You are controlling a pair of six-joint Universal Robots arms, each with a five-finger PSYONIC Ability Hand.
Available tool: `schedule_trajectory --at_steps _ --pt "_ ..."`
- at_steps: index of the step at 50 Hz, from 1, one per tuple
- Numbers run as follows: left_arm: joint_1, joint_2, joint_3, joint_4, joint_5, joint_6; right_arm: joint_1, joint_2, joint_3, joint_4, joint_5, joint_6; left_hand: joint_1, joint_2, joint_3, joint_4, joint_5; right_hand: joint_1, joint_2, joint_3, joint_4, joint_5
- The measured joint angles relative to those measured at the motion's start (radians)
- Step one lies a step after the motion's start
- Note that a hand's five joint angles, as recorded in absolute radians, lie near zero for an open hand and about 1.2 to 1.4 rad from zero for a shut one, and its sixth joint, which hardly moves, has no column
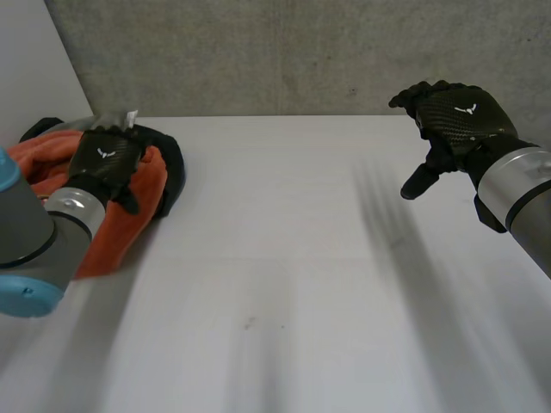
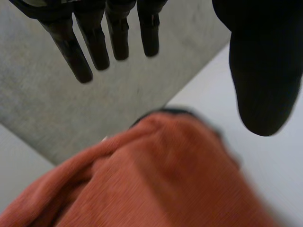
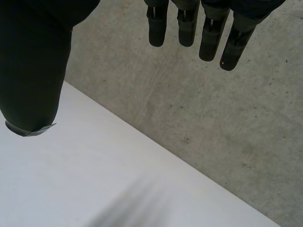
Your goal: Fold the laundry.
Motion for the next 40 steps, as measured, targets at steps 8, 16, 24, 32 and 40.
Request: schedule_trajectory --at_steps 8,16,24,32,40 --pt "0.076 -0.218 0.128 0.053 0.002 0.182 0.001 0.013 0.005 0.000 0.001 0.000 0.137 0.141 0.140 0.140 0.141 0.000 0.000 0.000 0.000 0.000" --pt "0.094 -0.369 0.258 0.054 0.004 0.215 0.001 0.022 0.012 -0.001 0.002 -0.001 0.369 0.345 0.343 0.344 0.339 0.000 0.000 0.000 0.000 0.000" --pt "0.090 -0.395 0.306 0.053 0.008 0.208 0.000 0.030 0.013 0.000 0.002 -0.023 0.849 0.863 0.871 0.891 0.842 0.000 0.000 0.000 0.000 0.001" --pt "0.030 -0.304 0.298 0.037 0.000 0.172 0.000 0.029 0.008 0.002 0.002 -0.054 0.849 0.896 0.900 0.913 0.842 0.000 0.000 0.000 0.000 0.000" --pt "-0.138 -0.066 0.240 -0.056 0.005 -0.114 -0.008 0.024 -0.005 0.002 0.002 -0.055 0.849 0.909 0.904 0.913 0.842 0.000 0.000 0.000 0.000 0.000"
